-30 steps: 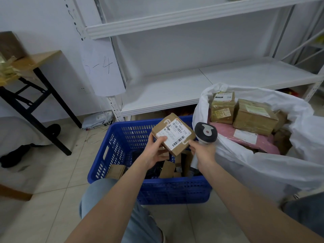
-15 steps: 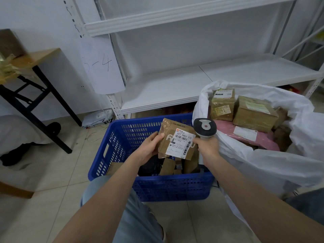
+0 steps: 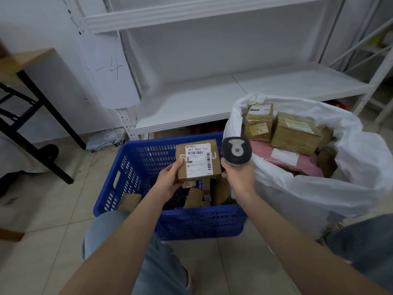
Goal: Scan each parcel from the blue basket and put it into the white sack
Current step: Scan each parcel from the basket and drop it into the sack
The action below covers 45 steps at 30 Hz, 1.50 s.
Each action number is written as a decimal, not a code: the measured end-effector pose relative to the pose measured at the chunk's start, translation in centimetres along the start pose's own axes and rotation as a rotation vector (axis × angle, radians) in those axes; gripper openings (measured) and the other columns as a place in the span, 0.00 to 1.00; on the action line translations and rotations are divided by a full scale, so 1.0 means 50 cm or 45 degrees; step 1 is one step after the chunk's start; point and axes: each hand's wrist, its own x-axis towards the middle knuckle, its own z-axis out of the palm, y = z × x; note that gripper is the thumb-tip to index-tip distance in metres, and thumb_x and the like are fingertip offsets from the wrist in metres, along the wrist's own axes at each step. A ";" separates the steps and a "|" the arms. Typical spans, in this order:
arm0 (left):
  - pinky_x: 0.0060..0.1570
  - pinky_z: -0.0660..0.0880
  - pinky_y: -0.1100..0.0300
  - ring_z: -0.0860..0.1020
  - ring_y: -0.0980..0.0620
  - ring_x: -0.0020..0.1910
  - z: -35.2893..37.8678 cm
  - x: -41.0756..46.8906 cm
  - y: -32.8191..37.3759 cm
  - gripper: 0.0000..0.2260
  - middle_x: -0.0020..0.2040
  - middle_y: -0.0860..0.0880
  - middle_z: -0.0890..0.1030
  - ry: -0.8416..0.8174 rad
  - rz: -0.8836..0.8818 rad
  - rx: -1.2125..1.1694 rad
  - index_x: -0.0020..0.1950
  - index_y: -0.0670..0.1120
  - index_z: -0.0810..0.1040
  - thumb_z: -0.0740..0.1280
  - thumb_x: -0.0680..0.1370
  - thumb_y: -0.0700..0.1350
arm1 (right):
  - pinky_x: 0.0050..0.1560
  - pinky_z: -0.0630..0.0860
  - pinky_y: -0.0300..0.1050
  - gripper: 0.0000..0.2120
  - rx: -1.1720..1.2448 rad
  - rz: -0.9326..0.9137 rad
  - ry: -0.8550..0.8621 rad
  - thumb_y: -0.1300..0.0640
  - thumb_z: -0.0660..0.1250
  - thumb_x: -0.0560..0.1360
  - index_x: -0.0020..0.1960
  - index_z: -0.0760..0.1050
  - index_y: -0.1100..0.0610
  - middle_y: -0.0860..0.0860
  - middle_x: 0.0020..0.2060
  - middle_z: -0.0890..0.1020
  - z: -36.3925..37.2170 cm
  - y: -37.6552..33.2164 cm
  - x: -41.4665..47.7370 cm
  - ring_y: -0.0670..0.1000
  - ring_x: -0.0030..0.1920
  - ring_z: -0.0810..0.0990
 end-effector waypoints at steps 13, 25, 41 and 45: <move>0.43 0.76 0.58 0.80 0.48 0.53 0.017 -0.007 -0.031 0.21 0.55 0.45 0.81 0.046 0.067 -0.076 0.68 0.42 0.72 0.69 0.76 0.44 | 0.29 0.74 0.38 0.08 -0.030 0.174 -0.334 0.60 0.70 0.74 0.37 0.79 0.60 0.51 0.24 0.80 -0.032 0.015 -0.140 0.44 0.23 0.76; 0.43 0.76 0.57 0.79 0.48 0.54 0.031 -0.007 -0.038 0.22 0.56 0.45 0.81 0.026 0.071 -0.039 0.69 0.42 0.70 0.69 0.77 0.45 | 0.31 0.73 0.38 0.06 -0.028 0.239 -0.338 0.60 0.70 0.74 0.39 0.79 0.61 0.52 0.27 0.80 -0.047 0.008 -0.153 0.46 0.25 0.76; 0.45 0.76 0.56 0.79 0.48 0.55 0.048 -0.002 -0.035 0.20 0.55 0.46 0.81 -0.024 0.065 0.010 0.67 0.44 0.72 0.69 0.77 0.46 | 0.30 0.73 0.38 0.07 -0.019 0.241 -0.295 0.61 0.70 0.73 0.37 0.78 0.61 0.52 0.26 0.79 -0.059 -0.002 -0.150 0.46 0.24 0.75; 0.50 0.77 0.54 0.79 0.46 0.58 0.049 0.003 -0.039 0.21 0.57 0.44 0.81 -0.029 0.064 0.024 0.68 0.43 0.71 0.69 0.76 0.46 | 0.30 0.73 0.39 0.05 0.032 0.234 -0.268 0.60 0.70 0.73 0.41 0.79 0.61 0.52 0.27 0.81 -0.062 0.003 -0.147 0.45 0.23 0.75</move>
